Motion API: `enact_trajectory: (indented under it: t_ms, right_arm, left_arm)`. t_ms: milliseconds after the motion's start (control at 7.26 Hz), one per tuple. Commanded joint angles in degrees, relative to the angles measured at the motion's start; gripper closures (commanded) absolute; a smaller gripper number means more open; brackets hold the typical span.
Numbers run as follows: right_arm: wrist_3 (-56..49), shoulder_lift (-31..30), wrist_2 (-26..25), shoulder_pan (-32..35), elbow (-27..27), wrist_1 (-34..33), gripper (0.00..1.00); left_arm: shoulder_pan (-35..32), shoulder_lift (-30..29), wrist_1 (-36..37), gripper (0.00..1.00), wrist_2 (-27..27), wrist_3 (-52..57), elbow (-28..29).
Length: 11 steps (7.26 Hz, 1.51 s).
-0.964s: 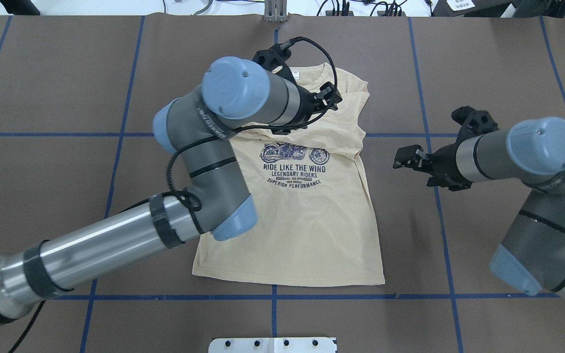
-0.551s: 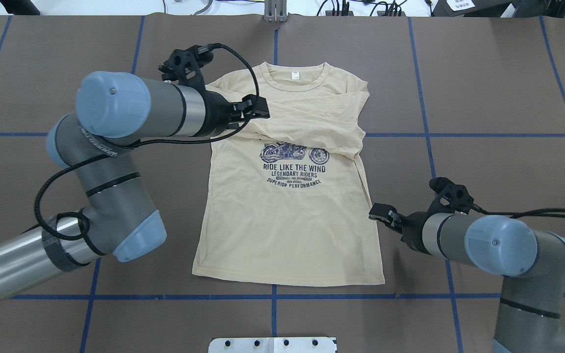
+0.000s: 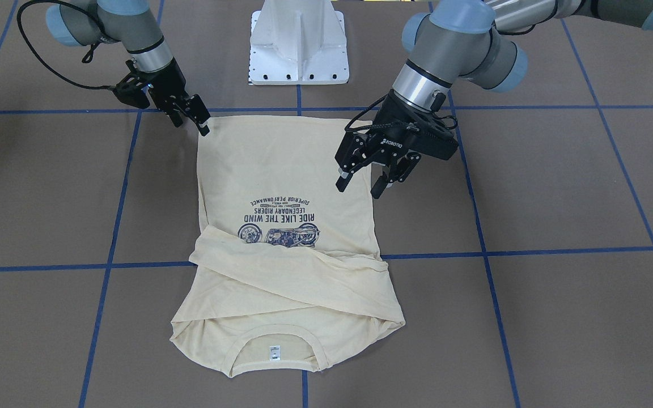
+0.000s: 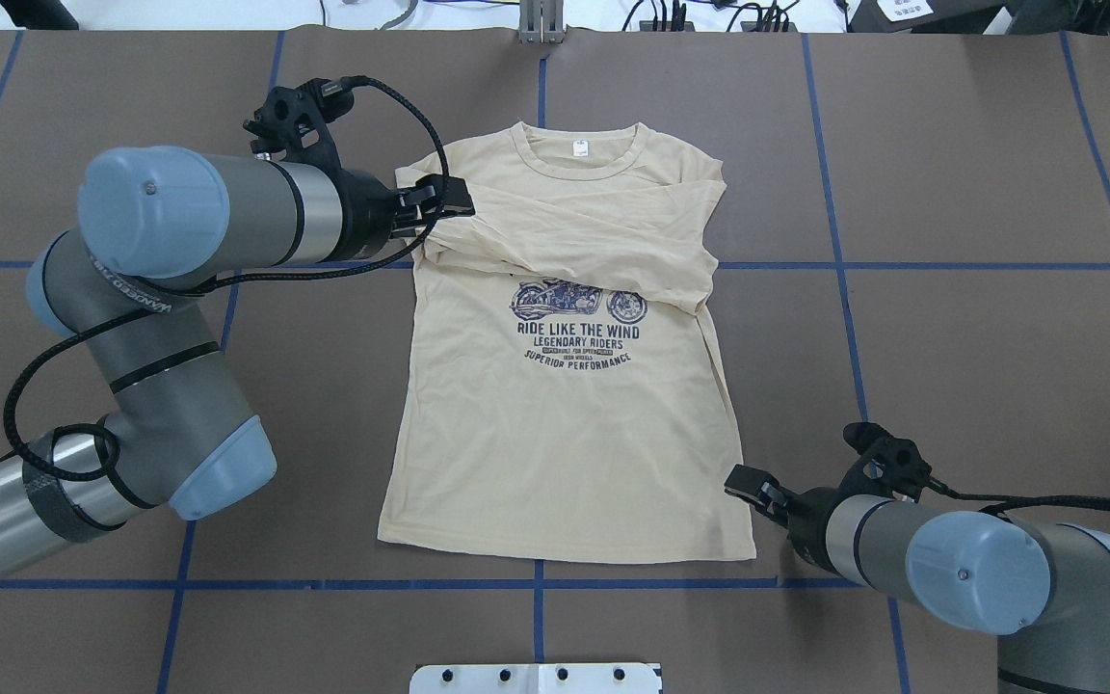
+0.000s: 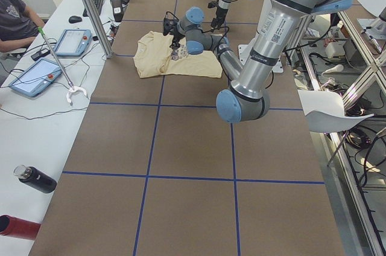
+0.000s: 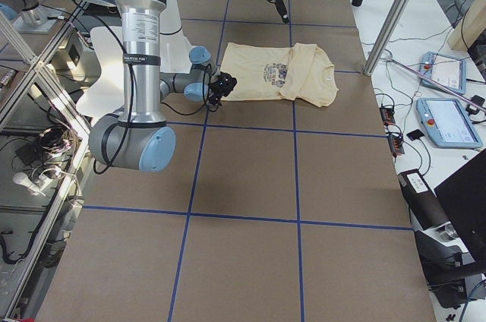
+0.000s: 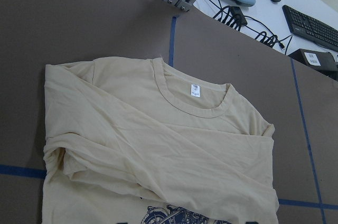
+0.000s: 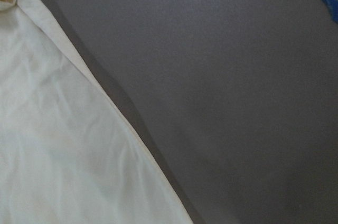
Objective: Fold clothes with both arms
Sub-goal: 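Release the sleeve with the left gripper while the right gripper moves to the hem, then lower the left gripper to the hem corner nearest the robot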
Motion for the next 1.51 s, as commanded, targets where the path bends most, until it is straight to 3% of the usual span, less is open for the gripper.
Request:
enact_trajectory:
  t_ms: [0, 688, 1377]
  right_arm:
    - [1.5, 0.2, -0.1, -3.2, 2.4, -6.5, 0.08]
    - [2.4, 0.9, 0.2, -5.1, 2.3, -6.5, 0.38]
    - [2.4, 1.1, 0.1, -5.1, 2.0, -6.6, 0.42]
  left_arm:
    - [0.0, 0.1, 0.0, 0.21, 0.3, 0.0, -0.2]
    - [-0.1, 1.7, 0.0, 0.21, 0.7, -0.2, -0.6]
    - [-0.2, 2.7, 0.0, 0.21, 0.9, -0.2, -0.9]
